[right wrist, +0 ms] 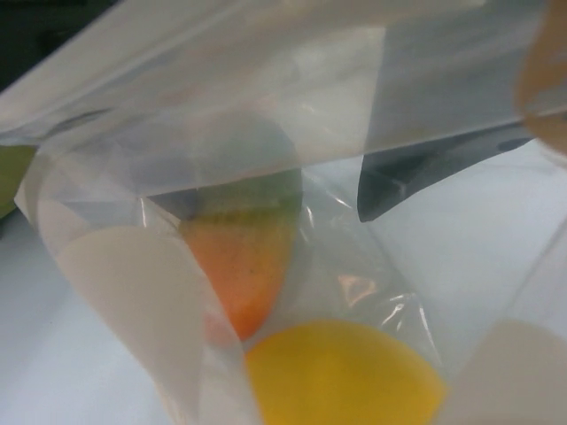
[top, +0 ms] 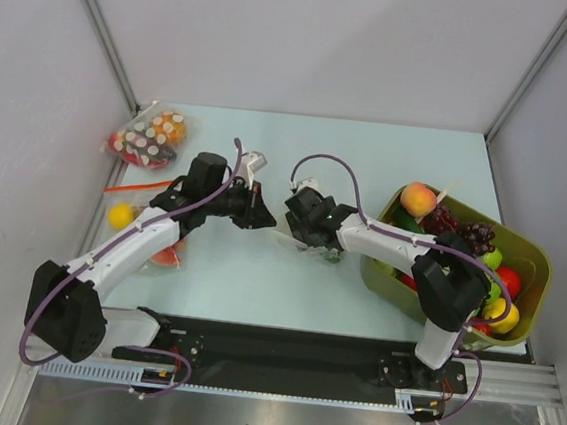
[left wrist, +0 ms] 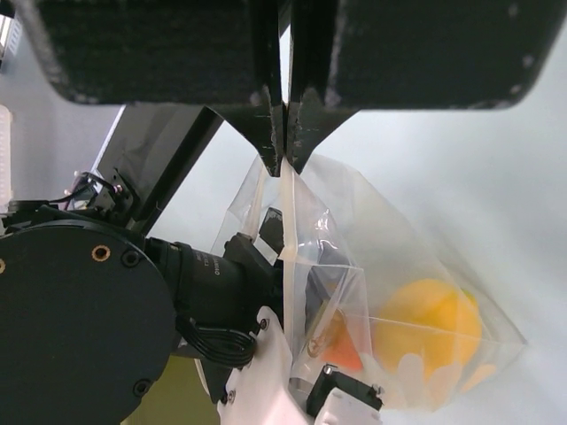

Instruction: Open the zip-top bag and remove the fake food

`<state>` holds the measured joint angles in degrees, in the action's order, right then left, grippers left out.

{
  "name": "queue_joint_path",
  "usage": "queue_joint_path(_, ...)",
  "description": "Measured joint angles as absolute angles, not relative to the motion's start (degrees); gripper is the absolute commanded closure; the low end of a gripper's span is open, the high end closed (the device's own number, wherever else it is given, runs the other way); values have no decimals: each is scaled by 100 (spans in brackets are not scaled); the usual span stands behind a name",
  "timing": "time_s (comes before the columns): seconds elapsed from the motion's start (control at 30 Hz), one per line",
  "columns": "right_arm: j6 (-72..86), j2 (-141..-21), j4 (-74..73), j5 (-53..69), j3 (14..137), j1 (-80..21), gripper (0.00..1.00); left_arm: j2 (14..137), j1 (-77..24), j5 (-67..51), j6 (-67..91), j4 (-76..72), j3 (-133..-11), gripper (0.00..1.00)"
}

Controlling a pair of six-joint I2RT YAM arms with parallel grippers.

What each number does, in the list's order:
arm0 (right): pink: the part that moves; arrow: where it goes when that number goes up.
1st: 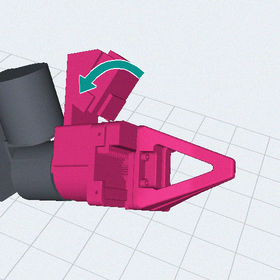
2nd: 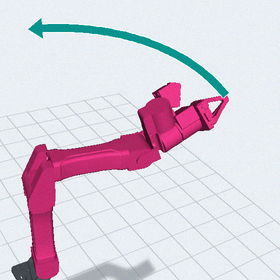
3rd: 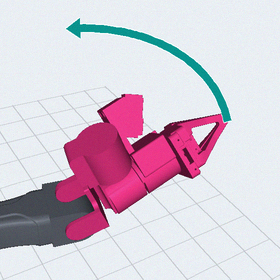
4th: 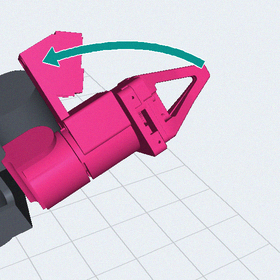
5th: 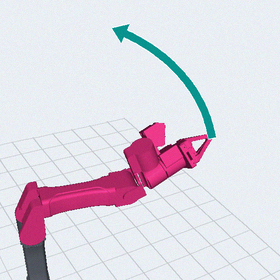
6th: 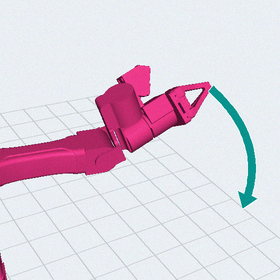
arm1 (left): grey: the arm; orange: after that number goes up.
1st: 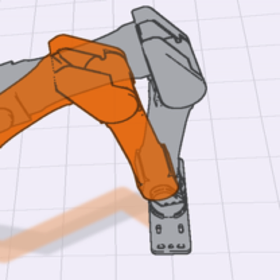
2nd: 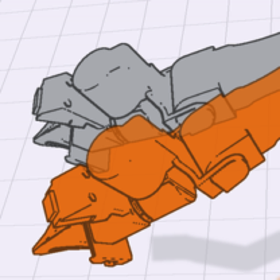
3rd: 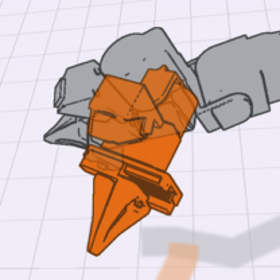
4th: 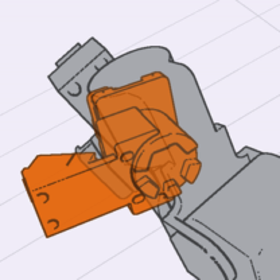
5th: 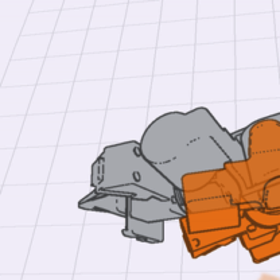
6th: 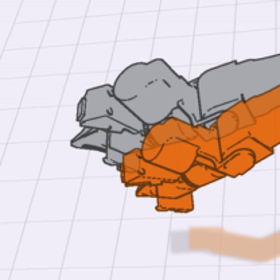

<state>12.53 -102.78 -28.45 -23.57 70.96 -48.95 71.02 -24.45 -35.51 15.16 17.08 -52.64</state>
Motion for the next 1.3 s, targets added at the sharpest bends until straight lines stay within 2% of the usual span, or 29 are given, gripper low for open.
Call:
queue_joint_path(0.17,1358,-10167,-2696,-2316,6829,-4674,22,7588,-2766,-3282,1564,1734,-5708,100)
queue_joint_path(0.33,1651,-10359,-2438,-1767,6368,-4525,22,8195,-3052,-3109,1566,1868,-5983,100)
queue_joint_path(0.43,1719,-10304,-2314,-1627,6257,-4451,29,8372,-3055,-3037,1566,2021,-6082,100)
queue_joint_path(0.53,1798,-10261,-2185,-1507,6176,-4405,38,8401,-3065,-3017,1562,2032,-6191,100)
queue_joint_path(0.63,1811,-10147,-2078,-1500,6042,-4401,52,8401,-3070,-2998,1551,2058,-6200,100)
queue_joint_path(0.67,1822,-10057,-2036,-1492,5955,-4403,53,8401,-3076,-2993,1549,2073,-6200,100)
queue_joint_path(0.9,1789,-8674,-2156,-1299,5529,-4386,49,8401,-3076,-2967,1492,2115,-6200,100)
queue_joint_path(1.07,1693,-7688,-1966,-663,5518,-4351,47,8372,-3068,-2867,1424,2165,-6200,100)
queue_joint_path(1.3,1509,-7526,-1765,740,5494,-4348,46,8243,-3057,-2759,1299,2279,-6200,100)
